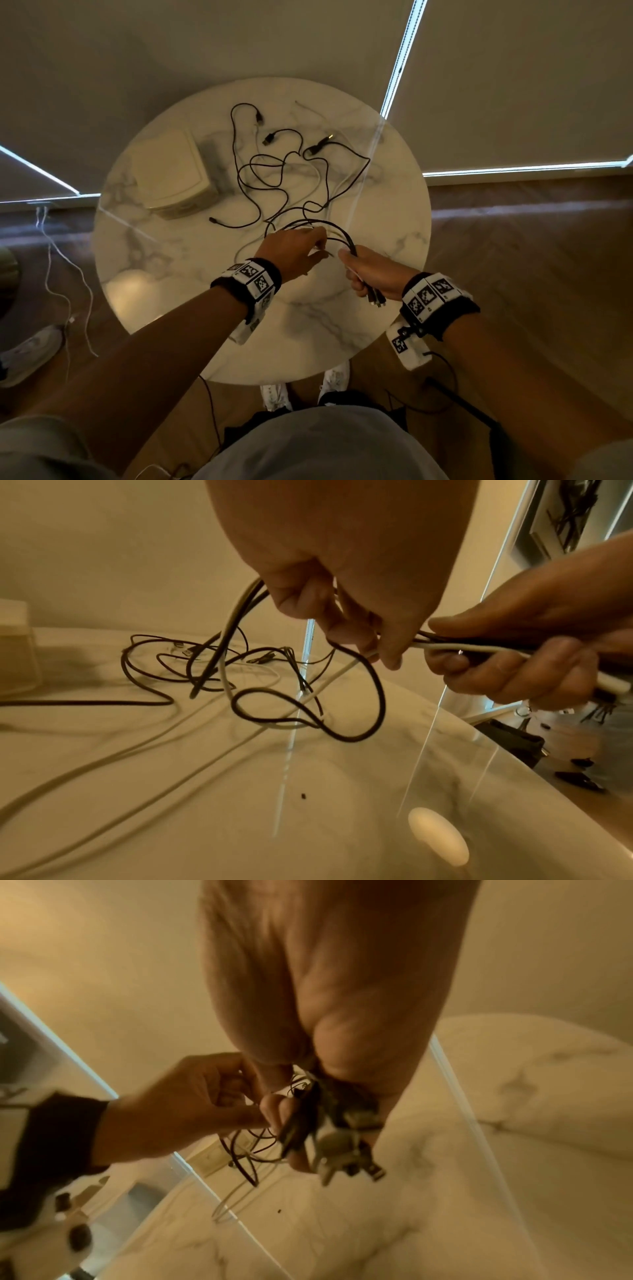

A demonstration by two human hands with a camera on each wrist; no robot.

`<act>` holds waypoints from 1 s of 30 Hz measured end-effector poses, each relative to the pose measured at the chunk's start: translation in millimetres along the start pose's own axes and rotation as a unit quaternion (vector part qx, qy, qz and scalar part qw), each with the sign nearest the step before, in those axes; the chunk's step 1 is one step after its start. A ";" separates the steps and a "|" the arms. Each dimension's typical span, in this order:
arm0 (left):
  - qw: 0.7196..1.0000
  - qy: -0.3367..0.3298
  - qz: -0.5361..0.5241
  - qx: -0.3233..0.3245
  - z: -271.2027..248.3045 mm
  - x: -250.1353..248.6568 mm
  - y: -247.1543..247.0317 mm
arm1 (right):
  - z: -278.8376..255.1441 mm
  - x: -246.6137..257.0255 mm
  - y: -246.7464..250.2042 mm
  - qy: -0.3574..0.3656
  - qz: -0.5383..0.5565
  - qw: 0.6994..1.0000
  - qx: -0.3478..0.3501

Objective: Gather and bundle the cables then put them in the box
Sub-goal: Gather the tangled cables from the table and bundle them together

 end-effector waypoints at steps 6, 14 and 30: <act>0.994 -0.072 -0.002 -0.078 -17.3 -15.9 20.1 | -10.8 5.5 -10.1 0.003 -0.087 0.996 0.008; 0.990 -0.070 0.047 -0.113 -19.2 -23.4 19.3 | -43.3 12.3 -29.3 -0.041 -0.097 0.993 0.048; 0.997 -0.033 -0.058 0.042 -19.2 -10.0 -28.0 | -49.2 14.7 54.8 -0.026 -0.496 0.837 -0.227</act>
Point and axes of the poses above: each hand's wrist, its own z-axis towards the middle knuckle, its own y-axis out of the back of the hand, x = y × z, the point moved 9 cm from there along z, towards the middle knuckle, and after that the axes turned 7 degrees about -z, right-handed, at the moved point
